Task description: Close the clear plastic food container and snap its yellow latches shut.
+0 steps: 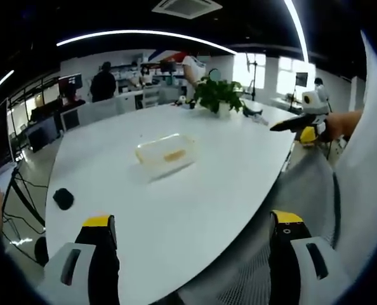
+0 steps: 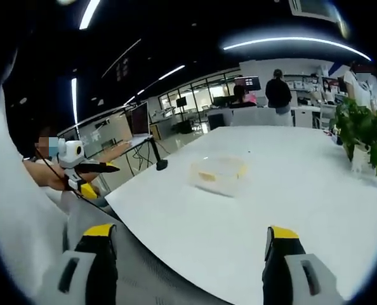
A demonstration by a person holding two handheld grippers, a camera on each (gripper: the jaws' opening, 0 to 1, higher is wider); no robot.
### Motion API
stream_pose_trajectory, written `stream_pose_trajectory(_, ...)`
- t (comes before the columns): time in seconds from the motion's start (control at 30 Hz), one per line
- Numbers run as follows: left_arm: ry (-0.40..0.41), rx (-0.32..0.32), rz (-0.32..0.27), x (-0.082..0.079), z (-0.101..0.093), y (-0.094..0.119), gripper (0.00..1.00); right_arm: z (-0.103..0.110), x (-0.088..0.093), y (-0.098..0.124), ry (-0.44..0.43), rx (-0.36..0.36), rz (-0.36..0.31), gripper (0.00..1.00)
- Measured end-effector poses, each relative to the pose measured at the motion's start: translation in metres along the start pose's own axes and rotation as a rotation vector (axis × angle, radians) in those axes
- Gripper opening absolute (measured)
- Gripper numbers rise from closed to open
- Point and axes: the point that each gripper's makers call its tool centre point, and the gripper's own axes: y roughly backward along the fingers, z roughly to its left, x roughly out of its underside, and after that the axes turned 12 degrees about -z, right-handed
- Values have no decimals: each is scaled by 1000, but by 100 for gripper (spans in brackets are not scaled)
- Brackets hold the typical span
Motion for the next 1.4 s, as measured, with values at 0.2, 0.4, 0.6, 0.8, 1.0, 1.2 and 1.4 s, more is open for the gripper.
stream_pose_trajectory(0.2, -1, 7, 0, -2, 4, -2, 98, 1, -2, -2, -19, -3, -5, 97)
stream_pose_trajectory(0.4, -1, 3, 0, -2, 8, -2, 97, 3, -2, -4, -13, -17, 4, 93)
stream_pose_trajectory(0.6, -4, 15, 4, -1, 8, -3, 97, 7, -2, -5, -10, -26, 11, 94)
stream_pose_trajectory(0.8, -3, 22, 4, -1, 6, -3, 97, 8, -1, -5, -13, -19, 9, 95)
stream_pose_trajectory(1.0, 1, 22, 2, -1, 6, -2, 97, 8, 3, -4, -19, -7, 12, 99)
stream_pose_trajectory(1.2, 7, 22, 1, 0, 4, -2, 97, 6, 4, -2, -21, 10, 12, 99)
stream_pose_trajectory(1.4, 12, 25, 3, 3, 2, -3, 97, 6, 6, -1, -23, 11, 13, 99)
